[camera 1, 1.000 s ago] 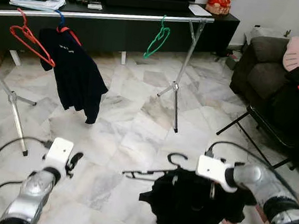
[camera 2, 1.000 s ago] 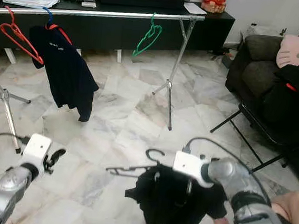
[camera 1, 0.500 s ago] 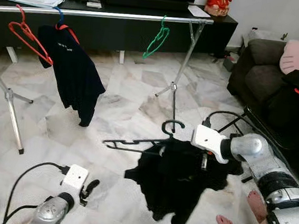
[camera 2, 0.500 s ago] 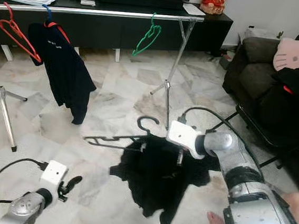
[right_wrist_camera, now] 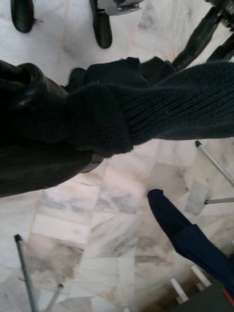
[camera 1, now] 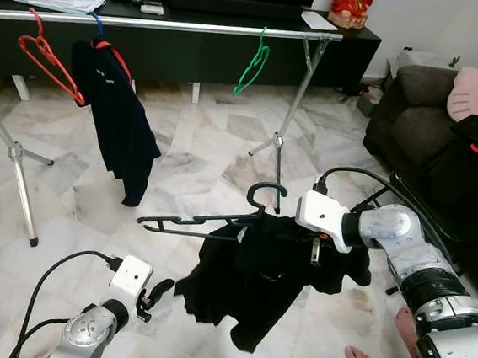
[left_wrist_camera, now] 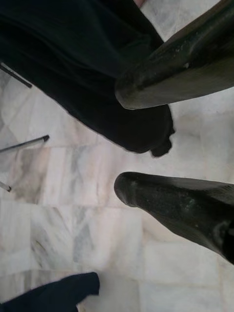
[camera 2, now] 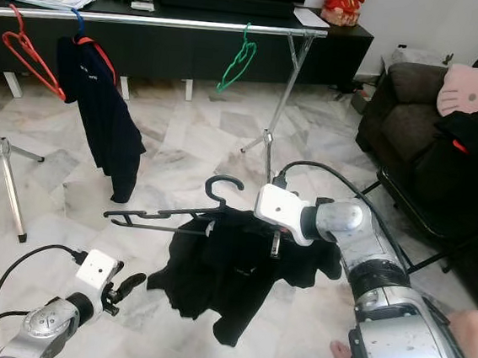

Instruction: Hang hanger

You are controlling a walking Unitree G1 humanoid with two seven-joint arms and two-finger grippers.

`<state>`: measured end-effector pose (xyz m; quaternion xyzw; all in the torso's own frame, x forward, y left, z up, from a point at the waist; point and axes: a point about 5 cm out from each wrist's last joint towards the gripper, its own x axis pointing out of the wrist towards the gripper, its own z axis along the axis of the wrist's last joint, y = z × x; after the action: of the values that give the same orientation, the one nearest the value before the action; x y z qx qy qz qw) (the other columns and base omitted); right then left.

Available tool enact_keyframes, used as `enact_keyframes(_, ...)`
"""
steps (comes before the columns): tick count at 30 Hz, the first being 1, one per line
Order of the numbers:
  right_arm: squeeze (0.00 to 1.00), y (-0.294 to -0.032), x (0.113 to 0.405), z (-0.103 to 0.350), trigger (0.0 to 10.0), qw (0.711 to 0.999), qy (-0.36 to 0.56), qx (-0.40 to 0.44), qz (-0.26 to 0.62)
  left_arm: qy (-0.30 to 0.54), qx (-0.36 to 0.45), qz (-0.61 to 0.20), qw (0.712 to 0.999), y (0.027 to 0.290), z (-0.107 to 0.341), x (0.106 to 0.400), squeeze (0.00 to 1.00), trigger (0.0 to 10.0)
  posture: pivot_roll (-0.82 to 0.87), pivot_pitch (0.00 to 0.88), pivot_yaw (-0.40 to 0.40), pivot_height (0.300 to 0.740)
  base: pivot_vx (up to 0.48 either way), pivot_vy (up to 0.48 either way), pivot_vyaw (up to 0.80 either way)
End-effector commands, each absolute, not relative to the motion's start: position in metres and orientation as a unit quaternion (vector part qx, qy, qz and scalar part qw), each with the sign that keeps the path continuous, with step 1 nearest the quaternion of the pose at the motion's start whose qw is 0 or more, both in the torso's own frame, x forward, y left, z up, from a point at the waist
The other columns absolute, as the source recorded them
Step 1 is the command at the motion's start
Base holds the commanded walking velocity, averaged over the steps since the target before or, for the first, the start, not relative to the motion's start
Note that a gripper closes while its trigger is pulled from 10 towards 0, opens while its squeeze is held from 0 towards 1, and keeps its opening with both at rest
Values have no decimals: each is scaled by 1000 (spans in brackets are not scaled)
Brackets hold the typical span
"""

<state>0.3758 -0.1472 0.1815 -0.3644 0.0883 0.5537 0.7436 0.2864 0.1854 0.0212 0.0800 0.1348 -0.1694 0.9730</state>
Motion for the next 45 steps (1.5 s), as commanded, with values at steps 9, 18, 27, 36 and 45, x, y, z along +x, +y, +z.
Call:
enact_keyframes(9, 0, -135, 378, 200, 0, 730, 41, -382, 565, 142, 121, -226, 956, 177, 20, 285, 0, 10000, -35, 57, -110, 740, 0, 0, 0)
enact_keyframes(18, 0, -136, 377, 198, 0, 725, 46, -391, 565, 170, 154, -298, 927, 184, 15, 275, 0, 10000, -33, 59, -108, 740, 0, 0, 0)
enact_keyframes(27, 0, -134, 377, 198, 0, 725, 43, -393, 564, 171, 163, -338, 911, 175, 17, 275, 0, 10000, -34, 62, -110, 740, 0, 0, 0)
enact_keyframes(36, 0, -133, 378, 201, 0, 725, 39, -394, 563, 169, 186, -299, 921, 179, 20, 283, 0, 10000, -39, 68, -111, 740, 0, 0, 0)
enact_keyframes(45, 0, -131, 378, 201, 0, 725, 37, -393, 564, 165, 169, -290, 927, 178, 21, 284, 0, 10000, -38, 73, -117, 740, 0, 0, 0)
